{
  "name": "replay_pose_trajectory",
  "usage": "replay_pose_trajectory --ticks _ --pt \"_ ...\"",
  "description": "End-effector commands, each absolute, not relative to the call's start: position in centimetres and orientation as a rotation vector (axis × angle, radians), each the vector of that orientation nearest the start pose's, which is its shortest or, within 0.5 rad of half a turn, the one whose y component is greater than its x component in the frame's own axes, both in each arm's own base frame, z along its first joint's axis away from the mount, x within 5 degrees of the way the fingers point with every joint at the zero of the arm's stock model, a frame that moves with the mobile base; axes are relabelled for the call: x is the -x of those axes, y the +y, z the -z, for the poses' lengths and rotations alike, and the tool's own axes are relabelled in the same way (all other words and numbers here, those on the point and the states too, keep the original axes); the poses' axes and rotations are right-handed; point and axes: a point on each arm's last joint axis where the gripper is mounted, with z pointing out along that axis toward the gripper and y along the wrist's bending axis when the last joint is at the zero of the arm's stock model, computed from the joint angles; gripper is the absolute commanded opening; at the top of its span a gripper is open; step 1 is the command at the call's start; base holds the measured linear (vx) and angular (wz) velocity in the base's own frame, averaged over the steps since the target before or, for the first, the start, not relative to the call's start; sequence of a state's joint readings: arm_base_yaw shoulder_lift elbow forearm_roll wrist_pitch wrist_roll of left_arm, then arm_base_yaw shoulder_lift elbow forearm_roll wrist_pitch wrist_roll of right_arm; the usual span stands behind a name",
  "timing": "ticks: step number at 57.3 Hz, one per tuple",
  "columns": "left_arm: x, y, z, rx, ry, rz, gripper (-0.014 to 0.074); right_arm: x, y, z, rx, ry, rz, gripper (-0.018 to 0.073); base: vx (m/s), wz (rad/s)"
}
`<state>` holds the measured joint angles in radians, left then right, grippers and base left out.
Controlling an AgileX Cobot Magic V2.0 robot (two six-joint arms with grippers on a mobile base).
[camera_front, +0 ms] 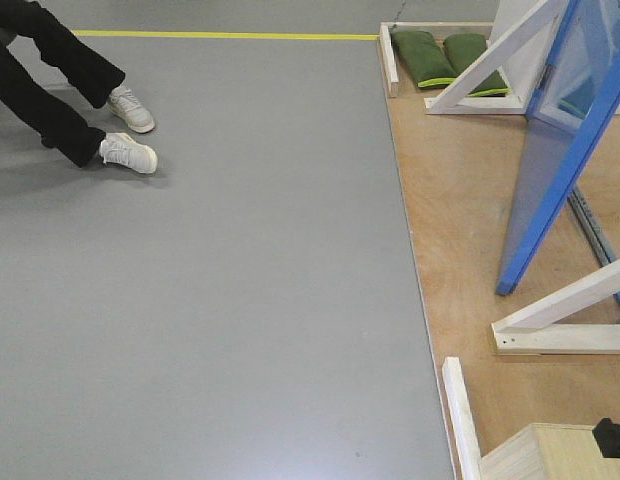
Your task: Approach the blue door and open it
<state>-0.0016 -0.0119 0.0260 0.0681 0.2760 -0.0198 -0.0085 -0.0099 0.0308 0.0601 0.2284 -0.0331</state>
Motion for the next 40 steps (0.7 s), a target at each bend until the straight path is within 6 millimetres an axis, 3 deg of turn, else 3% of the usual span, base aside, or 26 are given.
replay_pose_trajectory --ticks 1,40 --pt "-5.42 0.07 -19.72 -0.028 1.65 -0.033 0.0073 -5.58 0.0 -19.06 -0.015 1.635 -0.006 0.0012 0.0 0.0" --pt "-5.42 0.07 -19.72 -0.028 1.65 -0.033 0.0073 -5.58 0.0 -19.06 -0.015 1.635 -0.006 0.0012 0.0 0.0"
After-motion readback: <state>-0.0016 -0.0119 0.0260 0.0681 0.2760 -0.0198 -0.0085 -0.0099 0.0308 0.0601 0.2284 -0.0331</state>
